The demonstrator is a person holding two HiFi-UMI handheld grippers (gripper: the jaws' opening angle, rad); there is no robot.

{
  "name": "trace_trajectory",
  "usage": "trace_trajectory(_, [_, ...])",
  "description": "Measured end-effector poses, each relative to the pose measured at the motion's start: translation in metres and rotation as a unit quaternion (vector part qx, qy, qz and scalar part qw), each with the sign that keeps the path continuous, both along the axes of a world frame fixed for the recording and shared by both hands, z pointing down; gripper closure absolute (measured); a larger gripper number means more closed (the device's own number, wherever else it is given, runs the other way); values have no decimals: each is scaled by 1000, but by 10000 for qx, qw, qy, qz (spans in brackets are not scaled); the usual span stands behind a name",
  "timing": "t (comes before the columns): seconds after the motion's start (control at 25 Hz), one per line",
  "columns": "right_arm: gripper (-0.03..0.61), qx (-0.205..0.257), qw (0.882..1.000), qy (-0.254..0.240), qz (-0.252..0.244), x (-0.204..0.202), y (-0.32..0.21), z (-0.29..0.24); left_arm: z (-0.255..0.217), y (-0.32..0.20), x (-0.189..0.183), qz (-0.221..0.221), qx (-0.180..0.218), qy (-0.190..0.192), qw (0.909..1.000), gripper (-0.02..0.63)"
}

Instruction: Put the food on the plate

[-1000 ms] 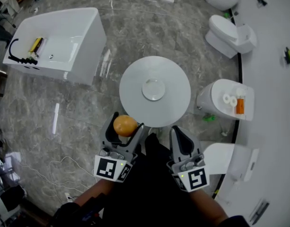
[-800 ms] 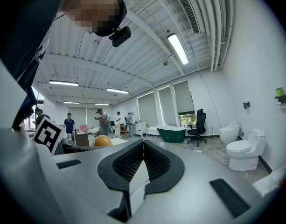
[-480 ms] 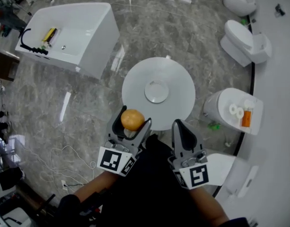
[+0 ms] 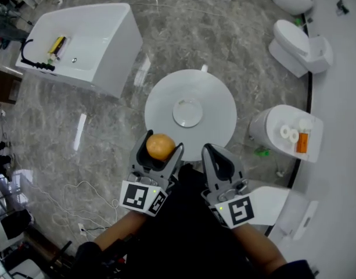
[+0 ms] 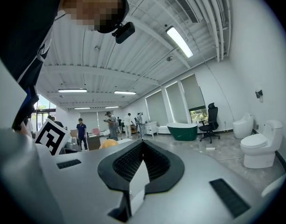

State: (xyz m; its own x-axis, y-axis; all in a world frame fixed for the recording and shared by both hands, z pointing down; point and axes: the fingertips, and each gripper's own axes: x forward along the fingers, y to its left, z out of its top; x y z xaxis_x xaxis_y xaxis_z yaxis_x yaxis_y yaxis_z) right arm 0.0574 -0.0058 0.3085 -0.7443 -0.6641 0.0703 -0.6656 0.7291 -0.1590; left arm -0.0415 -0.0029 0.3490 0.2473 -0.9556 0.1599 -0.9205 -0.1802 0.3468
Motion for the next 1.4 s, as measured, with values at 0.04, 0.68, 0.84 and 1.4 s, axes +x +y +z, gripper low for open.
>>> trace_trajectory(0.04, [571,-6,10000,-8,34,-1,-2,1,0,-3,-2,4,12,-11,10000,255])
trace_trajectory(0.68, [571,-98,9977,242,626,3,-36,22,85,-51,6,621,-618,-349,9955,255])
trace_trajectory(0.84, [571,-64,9960,327,832,1,-38,19,96,-63,-2,716,-763,-338,9939,255])
trace_trajectory(1.4, [571,-45,9795,559,1933,-27,-13,20,120,-51,-26,1671,-856,-206,9820,255])
